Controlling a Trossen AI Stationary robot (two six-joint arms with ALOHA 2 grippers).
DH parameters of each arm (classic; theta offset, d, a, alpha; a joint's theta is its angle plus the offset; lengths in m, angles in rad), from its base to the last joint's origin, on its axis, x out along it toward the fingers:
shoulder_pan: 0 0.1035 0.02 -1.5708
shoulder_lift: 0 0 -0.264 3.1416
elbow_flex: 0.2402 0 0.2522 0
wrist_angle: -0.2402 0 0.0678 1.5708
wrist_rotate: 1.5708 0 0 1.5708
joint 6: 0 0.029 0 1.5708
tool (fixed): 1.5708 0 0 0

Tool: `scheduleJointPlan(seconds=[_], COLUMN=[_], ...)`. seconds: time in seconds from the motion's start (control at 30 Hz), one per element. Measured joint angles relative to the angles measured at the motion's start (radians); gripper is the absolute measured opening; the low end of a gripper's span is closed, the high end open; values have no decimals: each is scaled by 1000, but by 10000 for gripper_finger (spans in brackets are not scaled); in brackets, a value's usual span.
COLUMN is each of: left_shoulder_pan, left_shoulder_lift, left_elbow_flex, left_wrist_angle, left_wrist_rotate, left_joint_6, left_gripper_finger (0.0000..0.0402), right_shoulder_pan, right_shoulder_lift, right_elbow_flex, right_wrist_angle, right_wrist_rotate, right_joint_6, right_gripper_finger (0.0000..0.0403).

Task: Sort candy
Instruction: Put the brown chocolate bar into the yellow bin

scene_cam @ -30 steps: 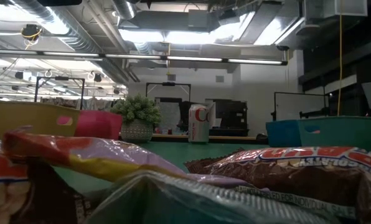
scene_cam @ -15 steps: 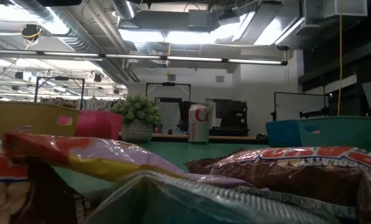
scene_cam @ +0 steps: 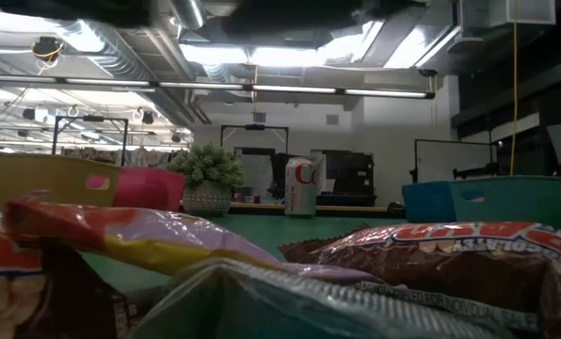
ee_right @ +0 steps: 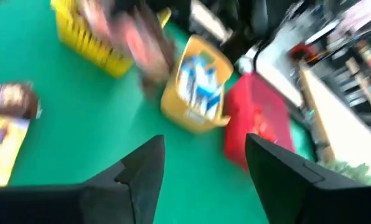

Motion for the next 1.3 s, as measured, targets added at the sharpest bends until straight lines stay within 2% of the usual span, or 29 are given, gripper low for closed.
scheduleJointPlan(seconds=[0.13,0.27,0.47,0.6,0.93,1.03,1.1,1.23,1.3], left_shoulder_pan=[-42,-109,-198,-217,-218,-218,-218,-218,-216], left_shoulder_lift=[0,0,0,0,0,0,0,0,0], left_elbow_flex=[0,0,0,0,0,0,0,0,0], left_wrist_angle=[-73,-133,-186,-297,-364,-344,-305,-178,-95], left_wrist_rotate=[162,233,239,200,176,128,55,-164,-268], left_joint_6=[-63,-157,-211,-314,-347,-347,-347,-336,-280], left_gripper_finger=[28,28,32,43,101,122,134,149,152], right_shoulder_pan=[0,-1,-1,-1,-1,-1,-1,-1,-1], right_shoulder_lift=[0,0,0,0,0,0,0,0,0], right_elbow_flex=[0,0,0,0,0,0,0,-1,-1], right_wrist_angle=[-137,-265,-343,-343,-343,-344,-345,-372,-397], right_wrist_rotate=[-36,-83,-127,-127,-127,-127,-127,-127,-127], right_joint_6=[77,134,156,156,156,156,156,156,156], right_gripper_finger=[229,229,230,230,230,230,230,230,230])
